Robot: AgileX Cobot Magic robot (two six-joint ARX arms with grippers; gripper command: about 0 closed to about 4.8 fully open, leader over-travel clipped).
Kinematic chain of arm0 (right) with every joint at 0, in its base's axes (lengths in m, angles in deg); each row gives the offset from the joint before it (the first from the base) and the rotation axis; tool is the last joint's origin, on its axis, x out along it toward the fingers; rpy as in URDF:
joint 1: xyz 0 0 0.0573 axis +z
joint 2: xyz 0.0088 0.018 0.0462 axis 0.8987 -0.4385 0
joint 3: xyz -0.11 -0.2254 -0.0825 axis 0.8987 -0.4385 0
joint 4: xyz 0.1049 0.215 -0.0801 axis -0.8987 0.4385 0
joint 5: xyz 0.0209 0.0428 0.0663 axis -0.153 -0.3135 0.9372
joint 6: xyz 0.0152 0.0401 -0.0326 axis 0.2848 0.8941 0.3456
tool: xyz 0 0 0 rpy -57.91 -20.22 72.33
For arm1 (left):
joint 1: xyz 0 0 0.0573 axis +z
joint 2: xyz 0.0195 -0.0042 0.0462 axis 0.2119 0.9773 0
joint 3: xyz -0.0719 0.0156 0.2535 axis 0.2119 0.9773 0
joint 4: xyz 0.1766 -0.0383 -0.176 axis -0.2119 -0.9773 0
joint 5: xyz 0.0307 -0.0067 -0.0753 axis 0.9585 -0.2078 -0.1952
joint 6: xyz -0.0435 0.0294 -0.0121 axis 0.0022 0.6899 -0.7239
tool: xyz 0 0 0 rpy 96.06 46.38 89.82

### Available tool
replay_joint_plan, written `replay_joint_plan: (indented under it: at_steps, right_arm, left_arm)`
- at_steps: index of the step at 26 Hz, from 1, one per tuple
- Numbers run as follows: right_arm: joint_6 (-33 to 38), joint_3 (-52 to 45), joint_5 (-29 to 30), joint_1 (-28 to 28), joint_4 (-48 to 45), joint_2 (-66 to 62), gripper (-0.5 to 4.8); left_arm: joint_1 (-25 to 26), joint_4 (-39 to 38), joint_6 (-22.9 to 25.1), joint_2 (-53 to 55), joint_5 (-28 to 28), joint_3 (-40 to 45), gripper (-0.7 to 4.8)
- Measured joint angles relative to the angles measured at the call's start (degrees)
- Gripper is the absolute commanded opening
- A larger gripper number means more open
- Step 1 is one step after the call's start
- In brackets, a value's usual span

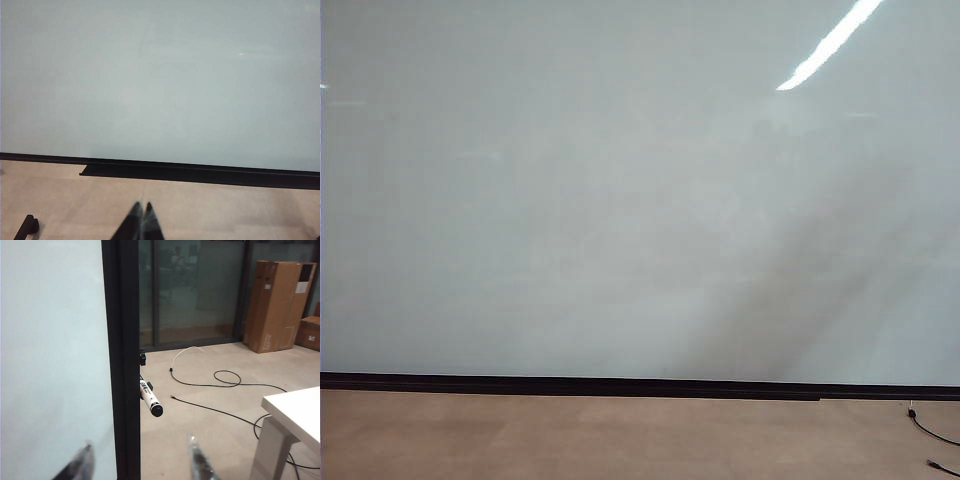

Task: Pick up the pen on the shelf to the right of the whiteboard and draw a cross mark.

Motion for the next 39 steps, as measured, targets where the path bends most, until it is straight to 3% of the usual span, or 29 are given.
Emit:
replay_joint_plan:
  at_steps: [4,9,17,19,27,39]
  right_arm:
    - [0.0,0.0,11.2,-8.1,-7.5,-7.0,2.57]
    - [0.1,0.1,18.7,-12.4,-15.6,-13.2,2.57]
    - [-0.7,0.1,22.6,-13.6,-30.4,-25.8,2.90]
    - [-0.9,0.1,22.9,-13.7,-36.3,-32.7,3.21]
    - [-1.2,5.1,26.8,-14.0,-58.4,-57.8,3.28]
    - [-5.3,14.0,29.9,-15.0,-60.6,-71.6,3.28]
  left_arm:
    - [0.0,0.0,0.0,0.0,0.0,0.0,-0.04]
    - [0.0,0.0,0.0,0.0,0.0,0.0,-0.04]
    - [0.0,0.0,0.0,0.0,0.0,0.0,-0.05]
    - [0.0,0.0,0.0,0.0,0.0,0.0,-0.05]
    - [0.0,0.0,0.0,0.0,0.0,0.0,-0.04]
    - [0.0,0.0,0.0,0.0,0.0,0.0,-0.04]
